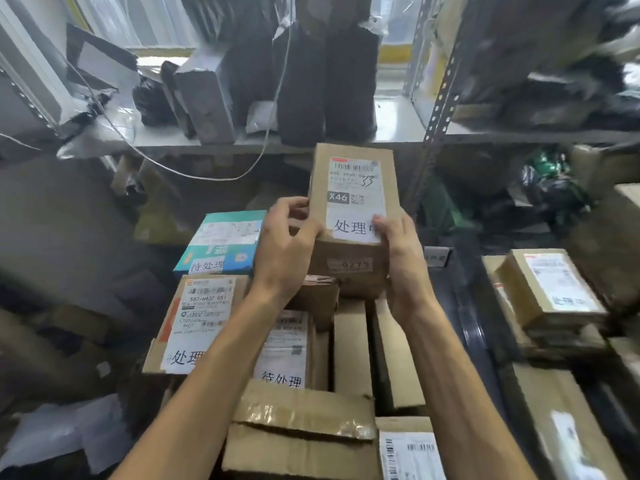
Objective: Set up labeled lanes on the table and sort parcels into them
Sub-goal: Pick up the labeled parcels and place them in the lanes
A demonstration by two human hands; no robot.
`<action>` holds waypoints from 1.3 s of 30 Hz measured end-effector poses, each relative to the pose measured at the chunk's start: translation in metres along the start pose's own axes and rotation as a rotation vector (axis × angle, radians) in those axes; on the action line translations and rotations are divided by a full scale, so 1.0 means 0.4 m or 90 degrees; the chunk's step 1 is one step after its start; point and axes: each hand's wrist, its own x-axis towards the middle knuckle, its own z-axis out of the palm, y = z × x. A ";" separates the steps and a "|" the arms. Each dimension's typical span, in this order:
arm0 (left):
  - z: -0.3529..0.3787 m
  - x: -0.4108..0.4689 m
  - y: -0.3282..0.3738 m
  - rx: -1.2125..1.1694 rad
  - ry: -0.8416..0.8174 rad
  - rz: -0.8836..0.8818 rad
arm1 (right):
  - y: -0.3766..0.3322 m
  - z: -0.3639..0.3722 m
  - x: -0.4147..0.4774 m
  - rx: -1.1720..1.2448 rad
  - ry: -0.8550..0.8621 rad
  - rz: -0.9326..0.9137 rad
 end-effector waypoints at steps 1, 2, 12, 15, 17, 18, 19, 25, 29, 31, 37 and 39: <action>0.014 -0.011 0.010 -0.007 -0.020 0.011 | -0.007 -0.026 -0.020 0.003 0.019 -0.011; 0.031 -0.025 0.018 -0.015 -0.045 0.016 | -0.013 -0.052 -0.044 0.008 0.037 -0.011; 0.284 -0.186 0.042 -0.039 -0.253 -0.060 | -0.022 -0.371 -0.249 0.050 0.220 -0.029; 0.361 -0.212 0.038 0.025 -0.287 -0.049 | -0.020 -0.467 -0.288 0.038 0.240 -0.019; 0.420 -0.234 0.035 0.056 -0.317 -0.049 | -0.015 -0.541 -0.309 0.033 0.251 -0.011; 0.454 -0.247 0.032 0.067 -0.331 -0.056 | -0.012 -0.582 -0.315 0.030 0.253 -0.005; 0.490 -0.261 0.029 0.077 -0.342 -0.066 | -0.009 -0.624 -0.318 0.029 0.252 0.002; 0.735 -0.353 0.020 0.053 -0.306 -0.164 | 0.013 -0.874 -0.311 0.023 0.232 0.052; 0.861 -0.415 -0.025 0.052 -0.314 -0.266 | 0.050 -1.011 -0.337 0.006 0.208 0.097; 0.896 -0.441 -0.048 0.055 -0.320 -0.302 | 0.072 -1.061 -0.346 0.012 0.204 0.114; 0.939 -0.440 -0.108 0.054 -0.303 -0.333 | 0.110 -1.113 -0.319 -0.014 0.170 0.138; 0.947 -0.435 -0.128 0.067 -0.295 -0.354 | 0.129 -1.123 -0.310 -0.017 0.156 0.155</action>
